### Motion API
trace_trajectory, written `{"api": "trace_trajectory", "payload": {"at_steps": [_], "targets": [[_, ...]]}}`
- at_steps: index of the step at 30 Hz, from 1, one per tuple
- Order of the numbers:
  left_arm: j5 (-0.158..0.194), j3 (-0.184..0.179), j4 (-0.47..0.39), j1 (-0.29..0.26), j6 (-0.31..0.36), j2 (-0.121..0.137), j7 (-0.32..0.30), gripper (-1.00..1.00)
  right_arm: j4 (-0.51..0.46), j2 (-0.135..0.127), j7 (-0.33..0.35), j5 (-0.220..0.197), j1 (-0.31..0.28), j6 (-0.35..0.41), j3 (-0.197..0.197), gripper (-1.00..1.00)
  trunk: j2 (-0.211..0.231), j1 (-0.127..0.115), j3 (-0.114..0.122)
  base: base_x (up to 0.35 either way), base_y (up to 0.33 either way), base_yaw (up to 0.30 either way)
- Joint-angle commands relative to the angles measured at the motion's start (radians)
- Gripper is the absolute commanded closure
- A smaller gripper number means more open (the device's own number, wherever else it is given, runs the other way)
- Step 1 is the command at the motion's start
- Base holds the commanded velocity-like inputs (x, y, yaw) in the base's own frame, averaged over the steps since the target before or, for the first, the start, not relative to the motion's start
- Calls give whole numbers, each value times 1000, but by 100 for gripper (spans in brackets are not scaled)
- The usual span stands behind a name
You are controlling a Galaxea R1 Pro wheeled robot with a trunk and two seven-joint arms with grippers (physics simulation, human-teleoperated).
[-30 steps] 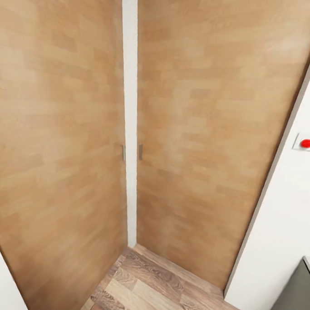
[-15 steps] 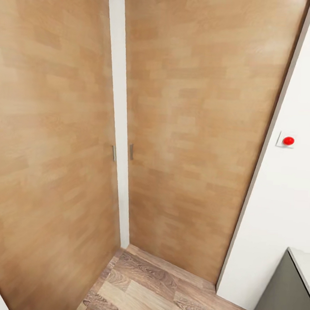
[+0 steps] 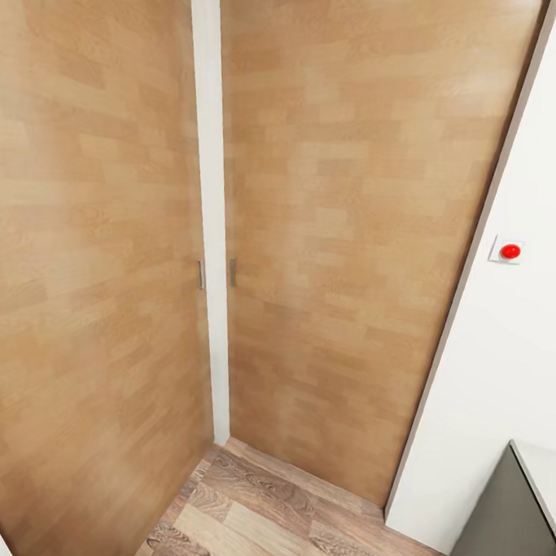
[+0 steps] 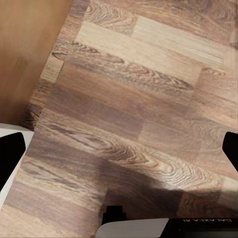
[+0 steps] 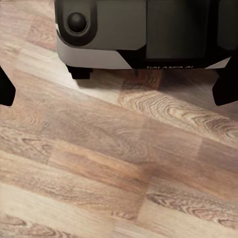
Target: Put all the toys in the child's room - the three board games (two on the bed and one on the table), the two jigsaw puzzles on the table, and the tennis ball on the table - inside the toy box on the table in the child's room.
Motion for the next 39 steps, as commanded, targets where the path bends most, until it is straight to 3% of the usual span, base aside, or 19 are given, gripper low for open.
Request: {"api": "trace_trajectory", "payload": {"at_steps": [1, 18, 39], "targets": [[0, -1, 1, 0, -6, 0, 0, -100, 1, 1, 1, -4, 0, -4, -2, -100, -1, 0, 0, -159, 0, -168], [0, 1, 1, 3, -66, 1, 2, -100, 1, 5, 1, -3, 0, -5, -3, -100, -1, 0, 0, -106, 0, -257], [2, 3, 1, 3, -74, 3, 3, -100, 1, 5, 0, -3, 0, -4, -4, -100, -1, 0, 0, -81, 42, -279]]}}
